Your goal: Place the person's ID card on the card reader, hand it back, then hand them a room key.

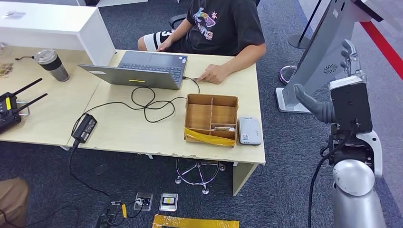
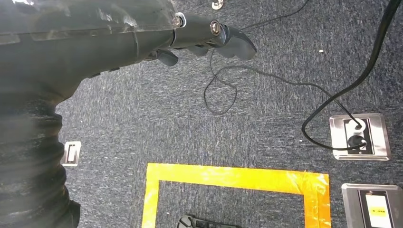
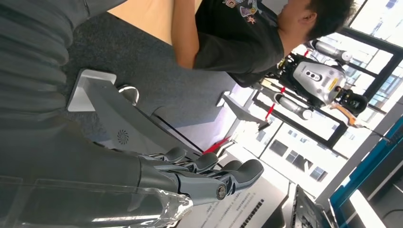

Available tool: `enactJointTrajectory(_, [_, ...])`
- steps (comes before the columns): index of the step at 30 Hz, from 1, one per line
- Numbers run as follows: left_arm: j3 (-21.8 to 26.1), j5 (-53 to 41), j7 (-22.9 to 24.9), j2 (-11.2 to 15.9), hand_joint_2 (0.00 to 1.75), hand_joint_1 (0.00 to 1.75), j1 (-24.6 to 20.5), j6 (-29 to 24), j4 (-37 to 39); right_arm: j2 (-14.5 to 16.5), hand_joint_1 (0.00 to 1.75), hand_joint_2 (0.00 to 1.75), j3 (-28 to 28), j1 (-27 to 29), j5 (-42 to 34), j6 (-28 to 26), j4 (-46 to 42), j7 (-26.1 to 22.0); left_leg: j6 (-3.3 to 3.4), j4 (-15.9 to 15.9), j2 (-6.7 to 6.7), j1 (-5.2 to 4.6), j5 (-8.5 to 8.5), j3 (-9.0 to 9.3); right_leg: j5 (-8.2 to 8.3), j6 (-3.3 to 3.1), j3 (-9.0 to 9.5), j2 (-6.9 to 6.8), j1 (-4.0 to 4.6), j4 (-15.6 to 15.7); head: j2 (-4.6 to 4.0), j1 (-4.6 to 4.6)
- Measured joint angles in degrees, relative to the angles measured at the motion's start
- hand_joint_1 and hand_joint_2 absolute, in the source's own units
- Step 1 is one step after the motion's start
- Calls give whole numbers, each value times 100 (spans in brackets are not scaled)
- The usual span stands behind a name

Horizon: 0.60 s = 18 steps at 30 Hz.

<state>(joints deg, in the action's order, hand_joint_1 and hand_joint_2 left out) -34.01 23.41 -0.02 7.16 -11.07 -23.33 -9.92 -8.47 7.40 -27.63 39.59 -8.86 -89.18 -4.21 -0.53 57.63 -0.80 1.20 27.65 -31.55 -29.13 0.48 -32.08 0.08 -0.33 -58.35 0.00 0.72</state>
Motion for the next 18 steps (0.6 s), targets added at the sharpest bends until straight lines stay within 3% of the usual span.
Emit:
enactJointTrajectory(6, [0,0,1,-11,175,0,-2,-4,0,-26,0,175,-19,-52,-82,9,-1,-16,0,0,0,0,0,-1,0,0,0,0,0,0,0,0])
enactJointTrajectory(11, [0,-5,1,-16,175,0,-16,-2,0,-32,0,175,-8,-145,-818,133,0,-254,0,-1,-1,0,0,-3,0,0,0,-2,0,-1,0,0])
enactJointTrajectory(18, [0,-25,0,-19,175,0,-37,3,0,-3,0,175,50,-263,-591,143,0,-448,2,-1,-3,0,-1,-8,0,0,1,-4,0,-2,0,0])
